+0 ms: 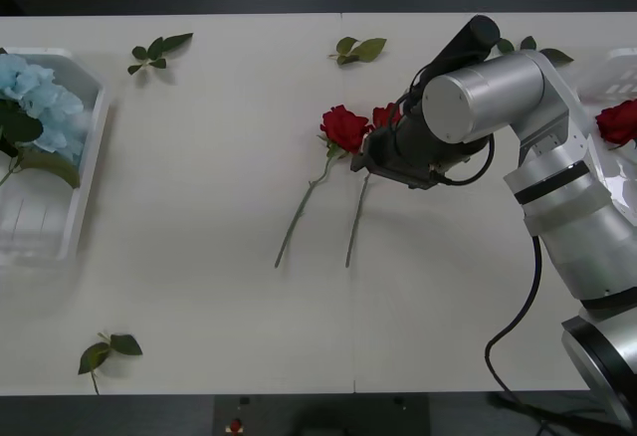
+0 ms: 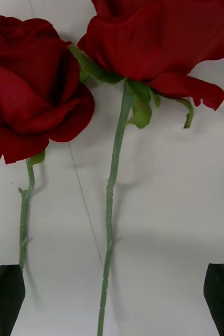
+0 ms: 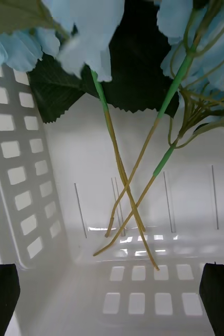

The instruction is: Put the red flowers into the right box and the blue flowers into the left box

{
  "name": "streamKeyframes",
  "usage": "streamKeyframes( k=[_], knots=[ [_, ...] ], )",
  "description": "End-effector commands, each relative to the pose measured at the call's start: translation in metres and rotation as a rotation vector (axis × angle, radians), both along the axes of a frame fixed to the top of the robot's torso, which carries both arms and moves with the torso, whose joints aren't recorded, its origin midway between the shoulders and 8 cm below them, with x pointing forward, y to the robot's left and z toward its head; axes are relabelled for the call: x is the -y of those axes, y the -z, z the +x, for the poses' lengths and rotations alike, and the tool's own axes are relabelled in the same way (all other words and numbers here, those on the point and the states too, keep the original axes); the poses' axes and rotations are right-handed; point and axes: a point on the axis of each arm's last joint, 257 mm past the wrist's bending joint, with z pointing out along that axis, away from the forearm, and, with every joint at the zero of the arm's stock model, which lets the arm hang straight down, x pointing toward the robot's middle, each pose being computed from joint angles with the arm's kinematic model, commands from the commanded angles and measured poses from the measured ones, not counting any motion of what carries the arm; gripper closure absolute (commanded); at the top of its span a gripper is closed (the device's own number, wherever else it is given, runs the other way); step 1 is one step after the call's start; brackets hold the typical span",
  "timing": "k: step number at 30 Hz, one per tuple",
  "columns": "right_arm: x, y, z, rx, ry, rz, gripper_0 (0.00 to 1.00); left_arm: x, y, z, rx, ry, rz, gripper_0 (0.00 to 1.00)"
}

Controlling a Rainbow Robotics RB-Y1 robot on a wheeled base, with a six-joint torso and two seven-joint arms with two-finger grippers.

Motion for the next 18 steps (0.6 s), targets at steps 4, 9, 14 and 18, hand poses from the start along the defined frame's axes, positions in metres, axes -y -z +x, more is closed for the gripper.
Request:
streamKeyframes(
  k=[4,9,14,18],
  knots=[
    [-0.017,-0.014,0.020,0.038,0.070,0.096,0.00,0.015,-0.079,-0.002,0.055,0.070,0.023,0.00],
    [-0.016,-0.013,0.033,0.068,0.102,0.122,0.01,0.051,-0.086,-0.008,0.033,0.144,-0.065,0.00],
    [-0.012,-0.011,0.040,0.091,0.115,0.116,0.02,0.089,-0.093,-0.008,0.018,0.208,-0.162,0.00],
    [-0.003,-0.009,0.042,0.097,0.126,0.095,0.05,0.117,-0.094,-0.006,0.002,0.238,-0.232,0.00]
  ],
)
